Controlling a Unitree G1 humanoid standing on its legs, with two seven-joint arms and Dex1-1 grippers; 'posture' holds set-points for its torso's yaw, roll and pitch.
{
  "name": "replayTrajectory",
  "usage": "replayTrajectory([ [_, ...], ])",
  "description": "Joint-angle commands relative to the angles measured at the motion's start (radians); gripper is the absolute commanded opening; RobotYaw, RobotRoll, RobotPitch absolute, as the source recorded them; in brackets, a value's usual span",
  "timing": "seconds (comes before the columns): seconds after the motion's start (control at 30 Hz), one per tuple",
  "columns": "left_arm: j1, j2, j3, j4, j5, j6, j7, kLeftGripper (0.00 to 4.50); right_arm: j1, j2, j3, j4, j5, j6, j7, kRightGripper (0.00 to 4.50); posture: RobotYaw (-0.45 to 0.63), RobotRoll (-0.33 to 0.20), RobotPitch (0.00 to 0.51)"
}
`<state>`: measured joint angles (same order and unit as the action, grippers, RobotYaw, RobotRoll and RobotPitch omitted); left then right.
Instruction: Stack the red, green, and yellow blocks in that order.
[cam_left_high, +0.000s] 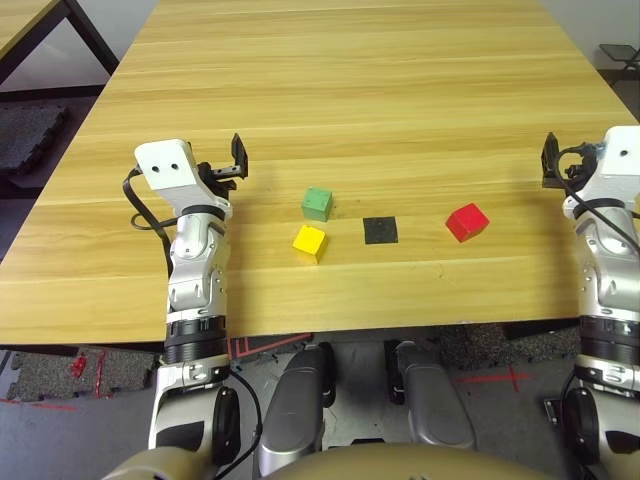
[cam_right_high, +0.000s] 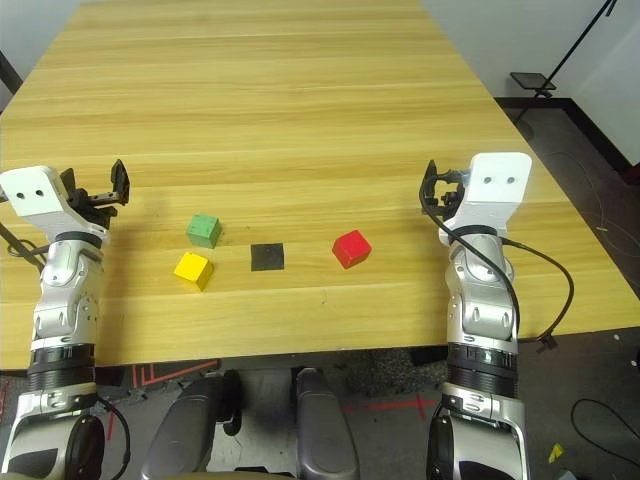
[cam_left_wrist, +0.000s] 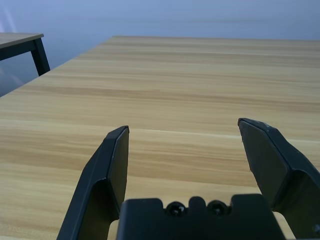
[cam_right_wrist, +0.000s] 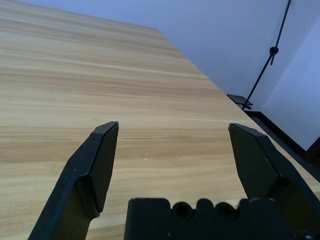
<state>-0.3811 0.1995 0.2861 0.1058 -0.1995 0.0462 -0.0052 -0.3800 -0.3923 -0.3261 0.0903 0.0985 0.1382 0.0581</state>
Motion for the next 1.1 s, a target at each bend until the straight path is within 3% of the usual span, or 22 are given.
replayTrajectory([
  [0.03,0.014,-0.003,-0.001,0.007,0.005,-0.007,0.001,4.45,0.022,-0.001,-0.004,-0.004,0.001,0.001,0.000,4.45,0.17,-0.030,0.230],
  [0.23,0.026,-0.005,0.002,-0.016,0.000,0.007,0.005,4.45,0.012,0.000,0.003,0.008,0.002,-0.001,0.001,4.45,0.19,-0.017,0.229],
  [0.4,0.020,0.054,0.040,0.025,-0.039,-0.022,-0.065,4.45,-0.021,0.026,0.061,0.017,0.012,0.001,0.049,4.45,0.22,-0.044,0.204],
  [0.5,0.014,0.101,0.065,0.039,-0.081,-0.036,-0.135,4.45,-0.036,-0.004,0.083,-0.002,0.039,0.030,0.132,4.45,0.23,-0.054,0.197],
  [0.63,0.015,0.177,0.055,0.013,-0.178,0.010,-0.322,4.45,-0.054,-0.080,0.093,-0.043,0.109,0.098,0.284,4.45,0.21,-0.066,0.197],
  [0.87,0.000,0.359,-0.053,0.057,-0.300,0.136,-0.792,4.45,-0.015,-0.185,0.088,-0.213,0.256,0.356,0.427,4.45,0.18,-0.078,0.213],
  [1.1,-0.125,0.420,-0.158,0.211,-0.271,0.154,-1.054,4.45,0.025,-0.223,0.089,-0.366,0.360,0.604,0.447,4.45,0.16,-0.092,0.230],
])
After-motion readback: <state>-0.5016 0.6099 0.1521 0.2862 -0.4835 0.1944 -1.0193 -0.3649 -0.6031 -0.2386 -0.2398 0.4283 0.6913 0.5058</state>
